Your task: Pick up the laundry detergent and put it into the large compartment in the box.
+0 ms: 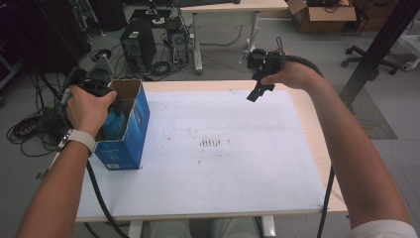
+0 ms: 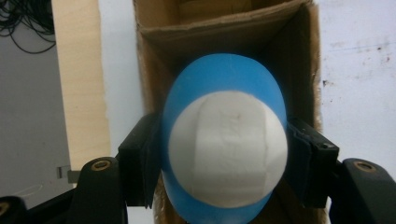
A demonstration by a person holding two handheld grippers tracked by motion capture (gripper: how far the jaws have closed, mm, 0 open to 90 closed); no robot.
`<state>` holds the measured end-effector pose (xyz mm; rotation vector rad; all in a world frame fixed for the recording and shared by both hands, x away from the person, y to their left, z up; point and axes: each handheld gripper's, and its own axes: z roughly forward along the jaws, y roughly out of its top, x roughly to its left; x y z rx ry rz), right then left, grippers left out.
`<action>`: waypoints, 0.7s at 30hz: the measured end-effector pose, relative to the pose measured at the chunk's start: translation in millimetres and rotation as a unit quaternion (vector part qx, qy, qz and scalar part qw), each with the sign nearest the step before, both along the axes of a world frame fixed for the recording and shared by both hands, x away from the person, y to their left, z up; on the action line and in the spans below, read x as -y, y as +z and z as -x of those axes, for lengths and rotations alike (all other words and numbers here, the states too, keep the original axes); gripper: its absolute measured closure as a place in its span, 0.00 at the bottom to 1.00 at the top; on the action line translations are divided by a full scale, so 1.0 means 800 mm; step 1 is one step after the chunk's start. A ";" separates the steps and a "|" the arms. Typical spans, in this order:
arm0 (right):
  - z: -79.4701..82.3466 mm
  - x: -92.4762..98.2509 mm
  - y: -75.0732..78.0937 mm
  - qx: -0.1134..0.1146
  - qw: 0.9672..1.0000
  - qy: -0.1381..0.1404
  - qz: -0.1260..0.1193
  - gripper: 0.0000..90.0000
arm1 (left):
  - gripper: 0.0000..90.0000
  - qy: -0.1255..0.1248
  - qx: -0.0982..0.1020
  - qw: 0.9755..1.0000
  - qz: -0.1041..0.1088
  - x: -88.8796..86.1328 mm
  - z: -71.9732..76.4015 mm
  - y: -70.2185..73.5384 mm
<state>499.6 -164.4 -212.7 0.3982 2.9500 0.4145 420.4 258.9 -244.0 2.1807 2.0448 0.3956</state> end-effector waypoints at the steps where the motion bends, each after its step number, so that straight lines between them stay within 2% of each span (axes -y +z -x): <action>1: 0.000 0.000 0.000 0.000 1.000 0.000 0.000 0.12 | 0.41 0.000 0.000 1.000 0.000 0.000 0.000 0.000; 6: 0.000 0.001 -0.001 0.000 1.000 -0.002 -0.001 0.12 | 0.41 -0.002 -0.004 1.000 0.003 -0.001 0.000 -0.015; 11: 0.000 0.003 -0.002 -0.001 1.000 -0.002 -0.002 0.12 | 0.41 -0.002 -0.009 1.000 -0.005 0.000 -0.001 -0.028; 21: 0.000 0.007 -0.002 -0.001 1.000 -0.005 -0.004 0.12 | 0.41 -0.002 -0.007 1.000 -0.003 -0.002 -0.002 -0.031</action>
